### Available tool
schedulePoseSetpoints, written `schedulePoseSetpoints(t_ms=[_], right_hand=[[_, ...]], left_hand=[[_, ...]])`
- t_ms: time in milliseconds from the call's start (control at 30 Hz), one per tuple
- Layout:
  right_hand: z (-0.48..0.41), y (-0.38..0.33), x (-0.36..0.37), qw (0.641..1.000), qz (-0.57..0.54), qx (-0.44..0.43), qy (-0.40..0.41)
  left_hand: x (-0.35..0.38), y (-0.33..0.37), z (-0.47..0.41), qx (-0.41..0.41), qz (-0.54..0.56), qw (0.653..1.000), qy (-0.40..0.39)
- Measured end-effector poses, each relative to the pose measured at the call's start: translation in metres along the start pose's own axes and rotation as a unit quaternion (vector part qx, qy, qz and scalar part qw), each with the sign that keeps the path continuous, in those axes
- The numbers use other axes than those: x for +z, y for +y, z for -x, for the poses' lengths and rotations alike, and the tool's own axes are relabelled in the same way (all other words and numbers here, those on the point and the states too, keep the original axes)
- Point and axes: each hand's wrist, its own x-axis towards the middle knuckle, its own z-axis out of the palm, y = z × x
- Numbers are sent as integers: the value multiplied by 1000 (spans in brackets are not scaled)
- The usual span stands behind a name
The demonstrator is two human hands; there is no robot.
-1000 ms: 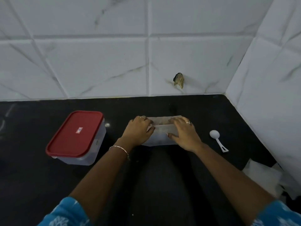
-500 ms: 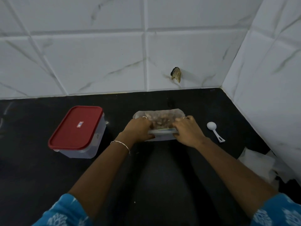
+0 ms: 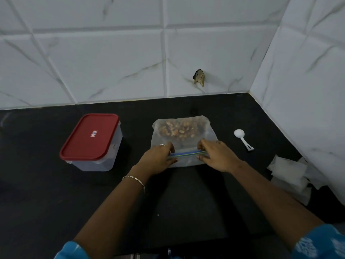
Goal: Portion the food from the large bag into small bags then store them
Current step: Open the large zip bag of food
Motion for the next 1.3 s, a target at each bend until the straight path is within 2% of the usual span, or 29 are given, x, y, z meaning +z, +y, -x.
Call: schedulePoseSetpoints(t_ms=[133,233,433,633,867,1000,1133,1300], right_hand=[[1,-4,2,1000,-2,1,4],[-2,-4,-3,999,7,-10,42],[-23,-15,-50,978,93,-47,183],[-60,-31,-111,953,92,-46,284],[-85,-46,-159,948,70,-58,304],[-91,-46,-161,955,38,-62,286],[-93,-50,-151,956,26,-72,282],[-94,-53,-144,954,23,-74,291]], left_hand=[[1,-1,1,1,9,1000,8],[-10,-4,-1,28,-4,999,33],[-72,2,-14,79,-35,987,138],[-142,15,-26,85,-65,969,224],[-202,16,-25,85,-98,957,259],[-211,11,-23,80,-93,961,249],[-211,-2,-15,73,13,975,208],[-216,-10,-6,51,71,985,151]])
